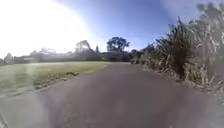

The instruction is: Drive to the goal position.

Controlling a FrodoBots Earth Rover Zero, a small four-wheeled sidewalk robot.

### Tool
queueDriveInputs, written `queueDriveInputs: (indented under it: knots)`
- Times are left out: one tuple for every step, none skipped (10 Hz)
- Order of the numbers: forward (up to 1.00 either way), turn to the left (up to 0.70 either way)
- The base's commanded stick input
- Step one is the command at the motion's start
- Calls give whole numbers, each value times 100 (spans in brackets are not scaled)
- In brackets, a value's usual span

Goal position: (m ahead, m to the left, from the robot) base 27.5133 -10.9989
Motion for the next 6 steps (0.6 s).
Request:
queueDriveInputs:
  knots:
    - [70, -35]
    - [70, -35]
    - [70, -35]
    - [70, -35]
    - [70, -35]
    - [70, 0]
